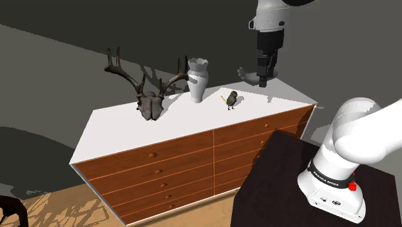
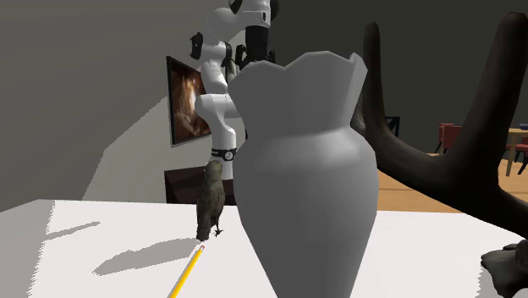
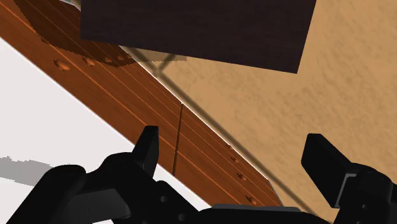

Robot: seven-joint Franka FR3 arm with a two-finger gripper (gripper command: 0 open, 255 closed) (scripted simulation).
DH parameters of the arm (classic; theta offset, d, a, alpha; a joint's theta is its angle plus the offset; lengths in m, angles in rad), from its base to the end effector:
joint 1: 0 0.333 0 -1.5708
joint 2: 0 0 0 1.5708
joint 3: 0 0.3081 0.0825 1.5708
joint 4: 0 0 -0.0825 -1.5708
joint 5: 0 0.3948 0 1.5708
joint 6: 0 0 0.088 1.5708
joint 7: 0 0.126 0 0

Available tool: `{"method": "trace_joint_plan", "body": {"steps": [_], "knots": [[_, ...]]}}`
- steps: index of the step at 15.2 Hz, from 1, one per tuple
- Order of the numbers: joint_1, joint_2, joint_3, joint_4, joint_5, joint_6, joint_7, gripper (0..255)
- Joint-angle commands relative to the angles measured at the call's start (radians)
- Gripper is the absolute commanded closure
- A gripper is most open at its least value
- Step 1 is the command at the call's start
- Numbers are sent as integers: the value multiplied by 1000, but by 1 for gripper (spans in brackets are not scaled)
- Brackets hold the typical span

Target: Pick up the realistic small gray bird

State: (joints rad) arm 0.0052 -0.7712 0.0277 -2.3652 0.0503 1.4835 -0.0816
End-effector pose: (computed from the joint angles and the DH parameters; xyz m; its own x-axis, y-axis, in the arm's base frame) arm 0.3143 0.0188 0.5498 0.9883 0.1085 -0.1075 0.1048 -0.9937 -0.0399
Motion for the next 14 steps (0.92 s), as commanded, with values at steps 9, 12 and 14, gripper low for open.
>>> {"method": "trace_joint_plan", "body": {"steps": [9,12,14], "knots": [[-45,171,-49,-54,-107,251,-74,0],[-63,252,-67,-53,-144,343,-94,0],[-75,310,-80,-45,-168,403,-106,0]]}}
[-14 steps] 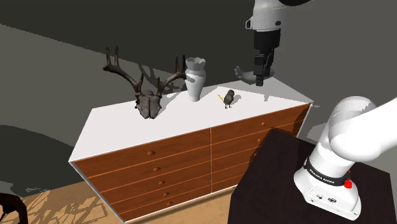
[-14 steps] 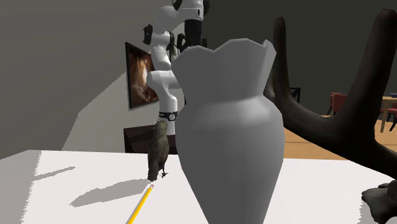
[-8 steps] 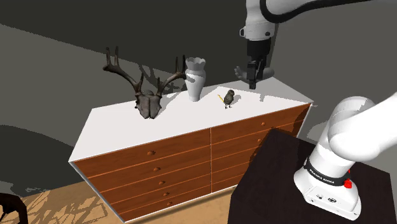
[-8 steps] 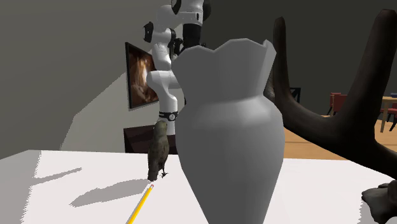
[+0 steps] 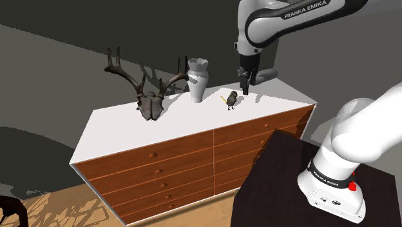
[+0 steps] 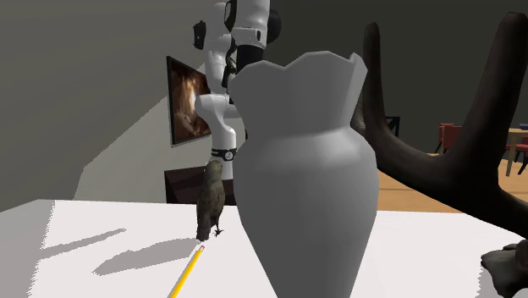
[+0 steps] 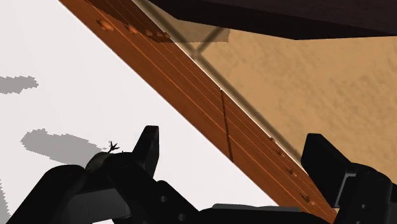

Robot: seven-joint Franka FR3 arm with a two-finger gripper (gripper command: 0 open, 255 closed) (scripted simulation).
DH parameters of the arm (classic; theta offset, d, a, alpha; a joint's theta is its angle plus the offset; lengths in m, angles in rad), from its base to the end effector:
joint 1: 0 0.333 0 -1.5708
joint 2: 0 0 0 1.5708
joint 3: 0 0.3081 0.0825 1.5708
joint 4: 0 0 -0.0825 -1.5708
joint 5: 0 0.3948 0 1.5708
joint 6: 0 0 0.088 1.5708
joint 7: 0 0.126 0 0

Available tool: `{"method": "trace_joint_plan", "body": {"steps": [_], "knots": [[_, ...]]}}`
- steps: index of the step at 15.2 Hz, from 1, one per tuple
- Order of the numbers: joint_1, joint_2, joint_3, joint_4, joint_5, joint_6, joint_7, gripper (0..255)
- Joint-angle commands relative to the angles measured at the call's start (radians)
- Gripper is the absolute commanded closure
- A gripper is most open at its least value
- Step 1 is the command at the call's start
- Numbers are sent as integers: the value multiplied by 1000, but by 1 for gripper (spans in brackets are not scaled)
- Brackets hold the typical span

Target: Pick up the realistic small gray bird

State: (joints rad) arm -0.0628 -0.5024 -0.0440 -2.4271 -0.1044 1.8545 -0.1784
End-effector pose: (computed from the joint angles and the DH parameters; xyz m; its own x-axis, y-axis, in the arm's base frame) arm 0.3987 -0.0532 0.4515 0.9907 0.1073 -0.0838 0.1127 -0.9916 0.0628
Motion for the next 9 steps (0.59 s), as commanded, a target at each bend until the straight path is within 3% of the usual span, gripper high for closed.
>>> {"method": "trace_joint_plan", "body": {"steps": [1,9], "knots": [[-13,72,-14,23,-25,61,-14,0],[-58,331,-59,119,-107,266,-46,0]]}}
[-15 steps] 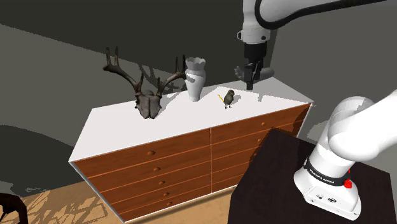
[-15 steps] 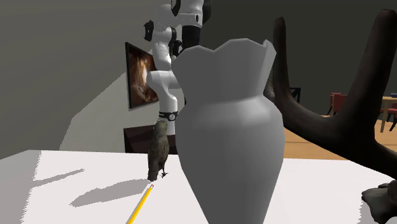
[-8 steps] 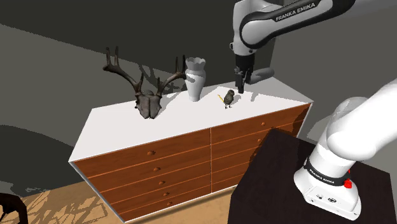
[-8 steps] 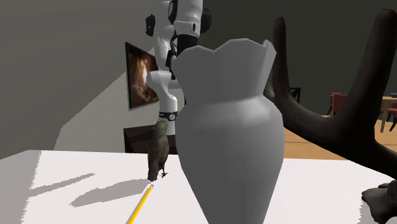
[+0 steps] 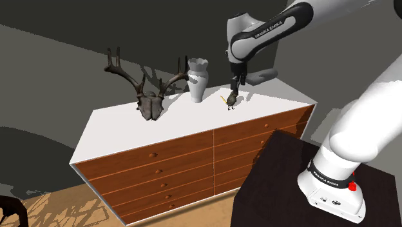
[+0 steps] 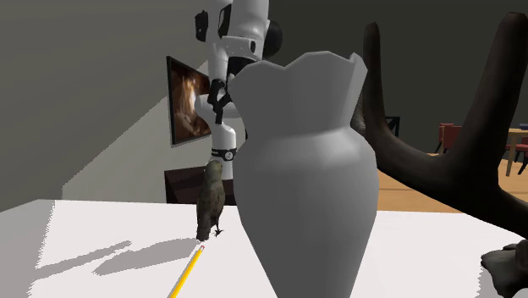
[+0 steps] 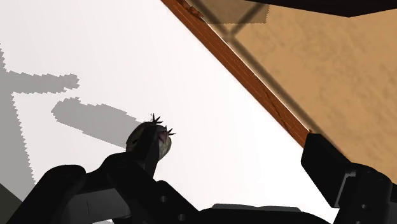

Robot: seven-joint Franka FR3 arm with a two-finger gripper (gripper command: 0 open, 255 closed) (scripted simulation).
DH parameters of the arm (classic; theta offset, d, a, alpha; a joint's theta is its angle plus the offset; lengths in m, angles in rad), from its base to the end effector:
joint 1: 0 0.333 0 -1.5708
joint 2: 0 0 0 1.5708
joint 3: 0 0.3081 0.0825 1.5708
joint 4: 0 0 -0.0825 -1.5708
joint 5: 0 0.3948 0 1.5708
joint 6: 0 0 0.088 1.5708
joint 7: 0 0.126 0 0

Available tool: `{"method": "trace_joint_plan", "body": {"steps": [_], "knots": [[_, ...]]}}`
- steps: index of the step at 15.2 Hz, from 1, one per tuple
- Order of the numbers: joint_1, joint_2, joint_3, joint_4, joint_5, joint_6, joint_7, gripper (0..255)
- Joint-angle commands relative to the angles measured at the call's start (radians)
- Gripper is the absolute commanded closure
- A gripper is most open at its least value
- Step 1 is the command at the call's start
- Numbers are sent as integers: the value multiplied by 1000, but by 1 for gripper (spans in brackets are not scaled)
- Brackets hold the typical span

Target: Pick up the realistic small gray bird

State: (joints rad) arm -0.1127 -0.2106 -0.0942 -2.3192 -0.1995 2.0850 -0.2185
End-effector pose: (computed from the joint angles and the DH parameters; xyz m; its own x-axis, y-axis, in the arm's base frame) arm 0.4703 -0.1123 0.3925 0.9920 0.1094 -0.0629 0.1174 -0.9831 0.1405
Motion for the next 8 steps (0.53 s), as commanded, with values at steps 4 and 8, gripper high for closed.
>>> {"method": "trace_joint_plan", "body": {"steps": [4,8], "knots": [[-28,175,-29,90,-44,116,-19,0],[-47,313,-48,188,-68,180,-32,0]]}}
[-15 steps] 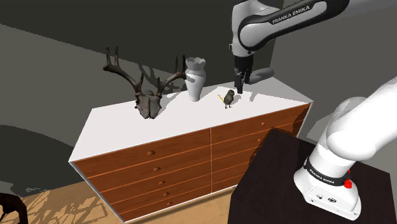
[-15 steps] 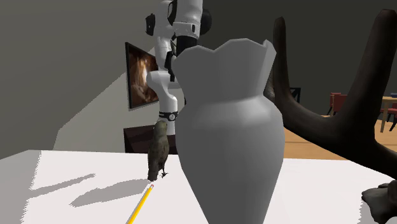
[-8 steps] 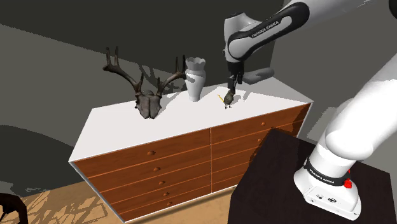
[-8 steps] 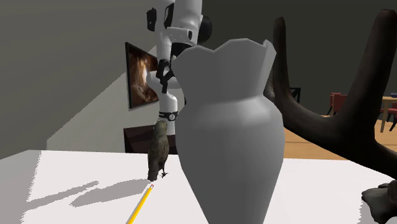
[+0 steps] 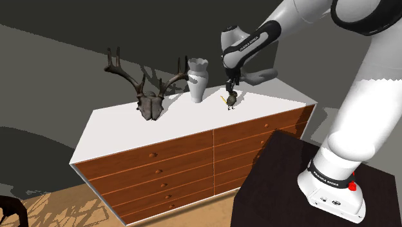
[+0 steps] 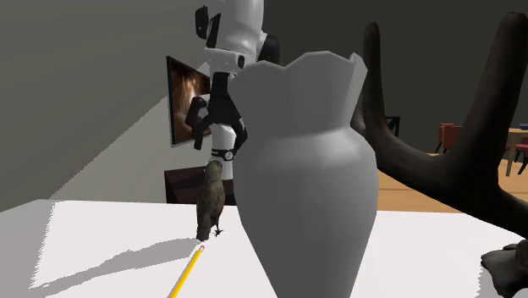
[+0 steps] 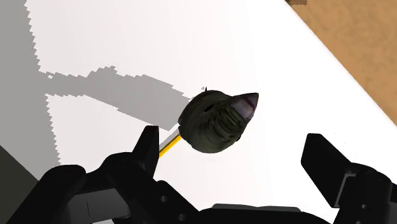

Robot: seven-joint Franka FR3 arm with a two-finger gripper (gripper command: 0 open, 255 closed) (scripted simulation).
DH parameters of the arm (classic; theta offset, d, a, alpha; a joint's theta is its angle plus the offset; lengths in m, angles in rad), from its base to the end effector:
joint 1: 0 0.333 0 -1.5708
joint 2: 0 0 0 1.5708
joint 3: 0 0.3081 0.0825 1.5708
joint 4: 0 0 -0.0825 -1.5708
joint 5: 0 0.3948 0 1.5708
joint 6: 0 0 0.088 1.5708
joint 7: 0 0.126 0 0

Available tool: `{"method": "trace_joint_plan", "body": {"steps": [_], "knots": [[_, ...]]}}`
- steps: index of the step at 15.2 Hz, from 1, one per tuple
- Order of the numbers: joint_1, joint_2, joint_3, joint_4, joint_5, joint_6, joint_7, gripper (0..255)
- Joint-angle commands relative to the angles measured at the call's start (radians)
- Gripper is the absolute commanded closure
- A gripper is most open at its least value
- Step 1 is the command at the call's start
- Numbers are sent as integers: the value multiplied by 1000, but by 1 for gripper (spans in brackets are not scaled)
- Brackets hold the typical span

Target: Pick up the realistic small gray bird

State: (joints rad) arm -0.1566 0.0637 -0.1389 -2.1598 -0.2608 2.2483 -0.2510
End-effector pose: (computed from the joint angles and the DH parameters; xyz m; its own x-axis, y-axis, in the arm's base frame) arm 0.5303 -0.1728 0.3388 0.9926 0.1122 -0.0461 0.1194 -0.9707 0.2085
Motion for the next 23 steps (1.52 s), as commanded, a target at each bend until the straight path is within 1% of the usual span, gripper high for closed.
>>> {"method": "trace_joint_plan", "body": {"steps": [1,8,11,12,21,23], "knots": [[-7,71,-7,54,-11,29,-2,0],[-9,126,-10,24,-21,113,18,0],[-10,131,-10,22,-22,120,20,0],[-10,131,-10,21,-22,120,20,255],[-10,131,-10,22,-22,120,20,255],[-9,114,-9,29,-19,96,14,255]]}}
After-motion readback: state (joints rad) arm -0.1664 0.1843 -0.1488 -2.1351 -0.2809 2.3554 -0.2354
